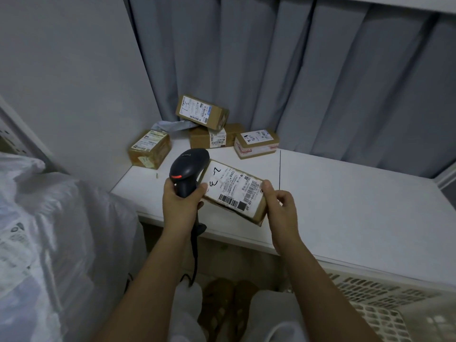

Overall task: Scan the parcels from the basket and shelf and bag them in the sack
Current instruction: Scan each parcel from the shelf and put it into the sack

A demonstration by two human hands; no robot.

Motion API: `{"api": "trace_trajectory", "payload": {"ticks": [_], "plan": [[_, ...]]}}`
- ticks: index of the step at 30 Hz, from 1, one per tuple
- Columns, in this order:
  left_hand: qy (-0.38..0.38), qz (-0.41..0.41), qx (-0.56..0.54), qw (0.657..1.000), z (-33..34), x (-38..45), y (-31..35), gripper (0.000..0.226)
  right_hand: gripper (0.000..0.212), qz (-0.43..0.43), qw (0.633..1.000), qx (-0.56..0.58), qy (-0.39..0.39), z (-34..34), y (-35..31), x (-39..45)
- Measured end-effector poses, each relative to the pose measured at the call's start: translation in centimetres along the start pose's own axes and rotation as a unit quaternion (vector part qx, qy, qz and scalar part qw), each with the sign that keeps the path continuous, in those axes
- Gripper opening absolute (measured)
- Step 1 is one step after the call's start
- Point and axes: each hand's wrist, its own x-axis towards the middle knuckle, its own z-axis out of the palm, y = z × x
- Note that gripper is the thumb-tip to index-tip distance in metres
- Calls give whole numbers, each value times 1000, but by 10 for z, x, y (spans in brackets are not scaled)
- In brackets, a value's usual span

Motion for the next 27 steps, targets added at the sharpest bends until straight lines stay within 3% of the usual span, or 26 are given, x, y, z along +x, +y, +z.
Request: {"api": "trace_trajectory", "payload": {"ticks": [6,11,15,19,21,27], "plan": [[9,-3,8,1000,-2,-1,2,45,51,14,990,-16,-141,3,2,2],[-9,7,16,1000,-2,-5,3,44,52,-5,996,34,-81,-5,1,8],[-29,-6,4,1000,-1,-5,4,38,66,-26,995,-38,-87,-9,2,6],[-49,12,36,998,2,-9,0,42,61,-24,999,46,-6,-7,0,10],[-53,21,48,997,5,-12,-1,43,60,-18,998,50,-26,-4,1,10],[-55,30,65,996,7,-17,0,43,105,35,992,30,-115,-1,6,11]]}}
